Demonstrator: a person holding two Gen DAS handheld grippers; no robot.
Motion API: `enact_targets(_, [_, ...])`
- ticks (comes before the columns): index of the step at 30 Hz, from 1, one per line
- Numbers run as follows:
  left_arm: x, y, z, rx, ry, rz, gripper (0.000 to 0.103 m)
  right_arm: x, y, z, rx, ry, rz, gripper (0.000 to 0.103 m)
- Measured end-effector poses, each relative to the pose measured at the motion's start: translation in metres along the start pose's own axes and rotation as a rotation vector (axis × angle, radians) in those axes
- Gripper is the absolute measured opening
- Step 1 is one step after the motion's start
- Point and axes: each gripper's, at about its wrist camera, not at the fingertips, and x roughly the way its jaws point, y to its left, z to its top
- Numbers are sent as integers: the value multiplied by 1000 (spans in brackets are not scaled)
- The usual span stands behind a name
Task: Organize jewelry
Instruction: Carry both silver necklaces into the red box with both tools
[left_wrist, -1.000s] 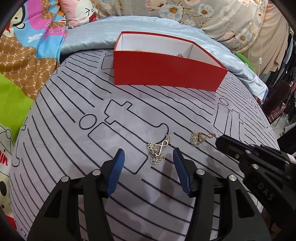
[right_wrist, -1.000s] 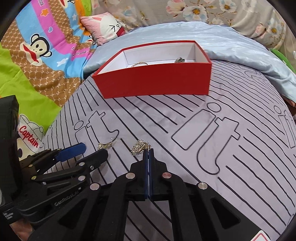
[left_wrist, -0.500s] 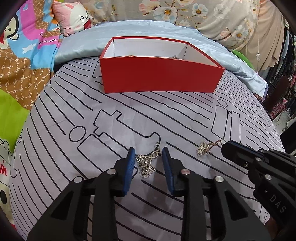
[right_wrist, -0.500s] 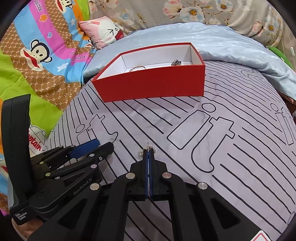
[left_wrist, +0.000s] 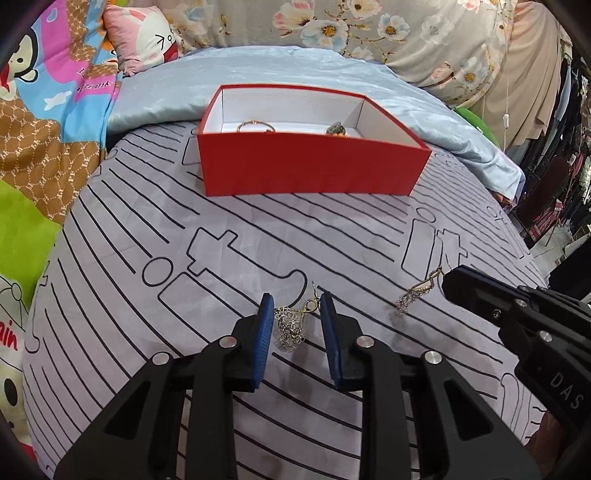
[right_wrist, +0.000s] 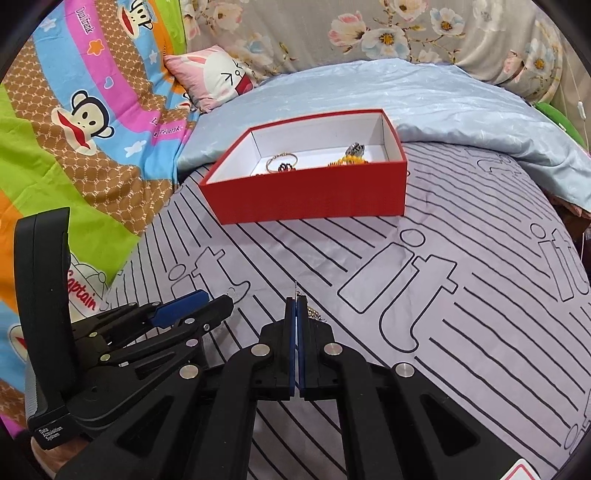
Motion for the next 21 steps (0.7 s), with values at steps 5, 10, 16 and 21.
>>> enact_targets(5, [-18, -2, 8, 0, -28, -7, 25, -14, 2, 6, 1, -34, 6, 0])
enact_targets(10, [-34, -4, 22, 16, -65, -2, 25, -28, 4, 16, -11, -67, 11, 0])
enact_targets(16, [-49, -6, 48, 33, -122, 7, 25, -42, 8, 34, -40, -116, 15, 0])
enact_targets(21, [-54, -10, 69, 50, -164, 21, 25, -49, 11, 52, -61, -149, 16, 0])
